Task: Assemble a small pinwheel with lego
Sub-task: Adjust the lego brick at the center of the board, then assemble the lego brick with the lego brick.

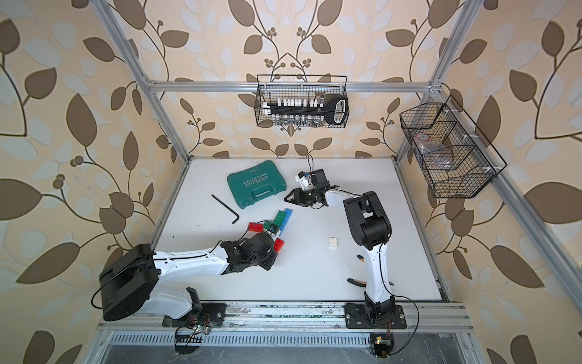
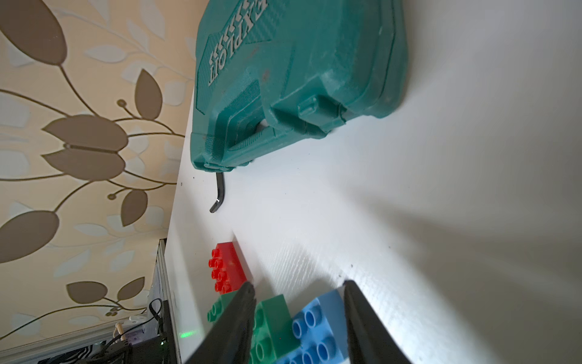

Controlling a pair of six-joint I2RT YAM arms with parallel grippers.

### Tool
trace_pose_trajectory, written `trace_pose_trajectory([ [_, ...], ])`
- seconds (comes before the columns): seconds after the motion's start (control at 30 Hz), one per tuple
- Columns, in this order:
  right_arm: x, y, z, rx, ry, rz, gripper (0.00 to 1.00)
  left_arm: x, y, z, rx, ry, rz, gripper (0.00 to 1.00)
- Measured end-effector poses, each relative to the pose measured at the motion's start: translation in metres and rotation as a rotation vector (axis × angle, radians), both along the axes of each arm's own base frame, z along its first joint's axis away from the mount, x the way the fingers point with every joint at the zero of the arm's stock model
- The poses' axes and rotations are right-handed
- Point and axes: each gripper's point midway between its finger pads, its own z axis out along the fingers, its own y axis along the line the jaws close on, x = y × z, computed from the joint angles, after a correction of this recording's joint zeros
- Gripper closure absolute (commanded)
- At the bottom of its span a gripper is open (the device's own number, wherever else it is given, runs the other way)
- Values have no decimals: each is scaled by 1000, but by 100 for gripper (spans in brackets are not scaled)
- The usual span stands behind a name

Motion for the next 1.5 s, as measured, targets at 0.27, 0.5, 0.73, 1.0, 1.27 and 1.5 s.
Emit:
trace_pose_trajectory([
  [0.27, -10, 9, -15, -16, 32, 26, 54, 5, 8, 11, -27, -20, 14, 100],
  [0.5, -27, 4, -27, -19, 72, 25, 54, 5, 17, 17, -31, -36, 13, 100],
  [0.73, -30, 3, -20, -13, 65, 22, 54, 9, 24, 14, -22, -20, 6, 100],
  [1.0, -35, -9, 12, 1, 19, 3, 54, 13, 24, -1, 18, 24, -58, 100],
  [1.27, -65, -24, 47, 19, -31, 2, 55, 25, -1, 16, -38, 24, -80, 100],
  [1.5, -90, -25, 43, 16, 2, 26, 56, 24, 1, 13, -42, 56, -16, 100],
])
